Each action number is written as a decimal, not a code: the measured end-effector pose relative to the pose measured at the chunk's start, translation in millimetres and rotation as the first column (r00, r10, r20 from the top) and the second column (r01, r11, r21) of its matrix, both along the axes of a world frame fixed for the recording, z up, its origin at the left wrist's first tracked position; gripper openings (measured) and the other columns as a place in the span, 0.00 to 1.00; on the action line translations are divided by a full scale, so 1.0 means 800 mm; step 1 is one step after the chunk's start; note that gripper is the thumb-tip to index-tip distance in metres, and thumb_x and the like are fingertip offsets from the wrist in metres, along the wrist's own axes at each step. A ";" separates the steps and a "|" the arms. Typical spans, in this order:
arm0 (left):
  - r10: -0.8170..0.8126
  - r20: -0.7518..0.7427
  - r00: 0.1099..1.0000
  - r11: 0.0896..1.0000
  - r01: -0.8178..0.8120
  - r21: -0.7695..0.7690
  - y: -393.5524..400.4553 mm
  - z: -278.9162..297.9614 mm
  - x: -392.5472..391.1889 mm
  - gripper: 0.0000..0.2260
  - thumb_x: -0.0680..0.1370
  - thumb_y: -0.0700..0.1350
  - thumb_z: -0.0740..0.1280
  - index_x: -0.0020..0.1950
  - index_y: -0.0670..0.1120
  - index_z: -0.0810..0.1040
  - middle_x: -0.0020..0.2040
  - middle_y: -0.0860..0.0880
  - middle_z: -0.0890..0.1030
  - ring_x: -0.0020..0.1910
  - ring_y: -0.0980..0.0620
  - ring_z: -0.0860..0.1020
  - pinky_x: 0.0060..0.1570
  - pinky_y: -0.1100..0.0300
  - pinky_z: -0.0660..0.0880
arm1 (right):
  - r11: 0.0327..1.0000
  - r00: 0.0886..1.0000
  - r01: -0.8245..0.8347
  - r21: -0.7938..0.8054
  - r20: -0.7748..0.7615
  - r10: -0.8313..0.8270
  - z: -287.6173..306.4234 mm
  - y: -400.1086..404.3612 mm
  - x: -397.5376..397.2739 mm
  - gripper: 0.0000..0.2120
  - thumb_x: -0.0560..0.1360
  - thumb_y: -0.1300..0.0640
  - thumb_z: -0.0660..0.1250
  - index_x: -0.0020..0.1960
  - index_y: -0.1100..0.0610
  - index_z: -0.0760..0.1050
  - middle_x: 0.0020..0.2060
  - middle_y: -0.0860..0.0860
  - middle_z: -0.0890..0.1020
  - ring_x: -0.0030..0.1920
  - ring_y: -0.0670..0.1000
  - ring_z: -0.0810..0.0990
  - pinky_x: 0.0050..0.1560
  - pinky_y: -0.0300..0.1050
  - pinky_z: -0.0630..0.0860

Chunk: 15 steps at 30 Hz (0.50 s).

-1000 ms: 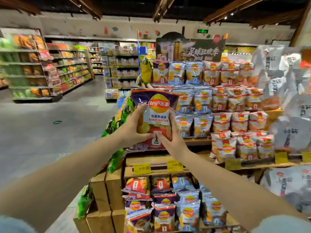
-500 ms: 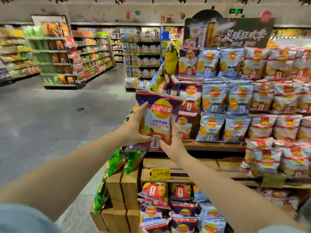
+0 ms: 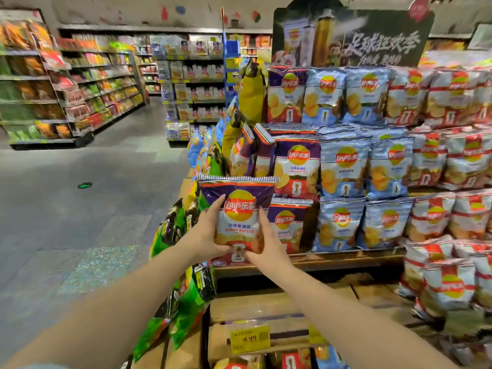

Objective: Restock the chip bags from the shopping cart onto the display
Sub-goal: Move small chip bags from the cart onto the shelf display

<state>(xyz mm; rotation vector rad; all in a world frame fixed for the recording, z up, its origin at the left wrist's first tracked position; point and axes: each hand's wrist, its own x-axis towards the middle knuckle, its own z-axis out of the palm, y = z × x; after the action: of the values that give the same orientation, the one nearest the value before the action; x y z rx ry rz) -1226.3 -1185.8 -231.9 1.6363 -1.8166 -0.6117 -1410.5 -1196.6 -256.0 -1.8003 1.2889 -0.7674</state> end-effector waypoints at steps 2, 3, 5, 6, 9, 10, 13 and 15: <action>0.010 0.020 1.000 1.000 -0.011 0.026 -0.038 -0.021 0.007 0.54 0.66 0.48 0.78 0.66 0.75 0.36 0.71 0.47 0.60 0.66 0.51 0.69 0.62 0.59 0.72 | 1.000 0.999 -0.003 0.017 -0.034 0.004 -0.014 -0.038 0.010 0.50 0.71 0.50 0.74 0.67 0.25 0.35 0.72 0.46 0.63 0.70 0.49 0.65 0.68 0.50 0.67; 0.016 0.035 0.999 0.999 -0.017 0.039 -0.054 -0.030 0.010 0.53 0.67 0.49 0.78 0.69 0.71 0.36 0.71 0.47 0.59 0.66 0.51 0.69 0.60 0.61 0.70 | 0.999 0.999 0.002 0.034 -0.047 0.000 -0.021 -0.055 0.015 0.50 0.71 0.50 0.74 0.65 0.23 0.34 0.72 0.46 0.63 0.70 0.49 0.66 0.68 0.50 0.68; 0.022 0.033 0.999 0.998 -0.024 0.064 -0.082 -0.046 0.016 0.52 0.68 0.48 0.77 0.74 0.64 0.38 0.70 0.46 0.59 0.66 0.51 0.68 0.59 0.62 0.69 | 0.997 0.997 0.027 0.071 -0.071 -0.022 -0.034 -0.083 0.023 0.51 0.72 0.50 0.73 0.66 0.25 0.33 0.73 0.46 0.63 0.70 0.49 0.66 0.68 0.51 0.68; 0.020 0.029 0.999 0.997 -0.022 0.070 -0.093 -0.054 0.020 0.51 0.69 0.48 0.77 0.75 0.62 0.39 0.70 0.45 0.59 0.65 0.53 0.68 0.60 0.62 0.69 | 0.995 0.996 0.040 0.089 -0.083 -0.032 -0.040 -0.094 0.026 0.50 0.72 0.51 0.73 0.70 0.28 0.34 0.73 0.46 0.62 0.71 0.50 0.65 0.68 0.51 0.68; 0.017 0.023 1.000 0.997 -0.019 0.078 -0.117 -0.078 0.029 0.50 0.70 0.45 0.76 0.74 0.63 0.40 0.70 0.45 0.61 0.65 0.51 0.71 0.61 0.59 0.72 | 0.991 0.993 0.065 0.114 -0.107 -0.052 -0.066 -0.118 0.033 0.48 0.75 0.55 0.70 0.74 0.35 0.34 0.75 0.46 0.58 0.72 0.51 0.63 0.67 0.50 0.67; 0.023 0.020 1.000 0.996 -0.025 0.081 -0.122 -0.086 0.032 0.50 0.70 0.44 0.75 0.74 0.63 0.40 0.70 0.45 0.61 0.64 0.50 0.72 0.60 0.56 0.74 | 0.990 0.993 0.072 0.120 -0.106 -0.059 -0.075 -0.123 0.035 0.48 0.75 0.55 0.70 0.73 0.34 0.34 0.76 0.46 0.58 0.72 0.51 0.64 0.67 0.49 0.67; 0.044 0.029 0.999 0.995 -0.046 0.093 -0.135 -0.108 0.039 0.50 0.71 0.42 0.75 0.72 0.66 0.37 0.71 0.45 0.60 0.62 0.49 0.73 0.57 0.52 0.77 | 0.988 0.996 0.065 0.142 -0.077 -0.055 -0.102 -0.133 0.043 0.49 0.75 0.56 0.69 0.69 0.29 0.32 0.76 0.46 0.59 0.72 0.50 0.65 0.67 0.49 0.67; 0.056 0.065 0.996 0.992 -0.063 0.106 -0.141 -0.120 0.041 0.52 0.71 0.42 0.75 0.67 0.70 0.33 0.72 0.44 0.59 0.57 0.50 0.76 0.52 0.52 0.79 | 0.986 0.997 0.053 0.159 -0.064 -0.044 -0.117 -0.139 0.049 0.50 0.75 0.56 0.69 0.64 0.24 0.30 0.76 0.46 0.59 0.72 0.49 0.64 0.70 0.51 0.66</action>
<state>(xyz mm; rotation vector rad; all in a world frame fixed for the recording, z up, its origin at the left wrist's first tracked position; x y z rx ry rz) -1193.8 -1298.5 -327.8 1.7928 -1.7989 -0.6490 -1371.5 -1308.0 -349.7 -1.6802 1.3979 -0.6207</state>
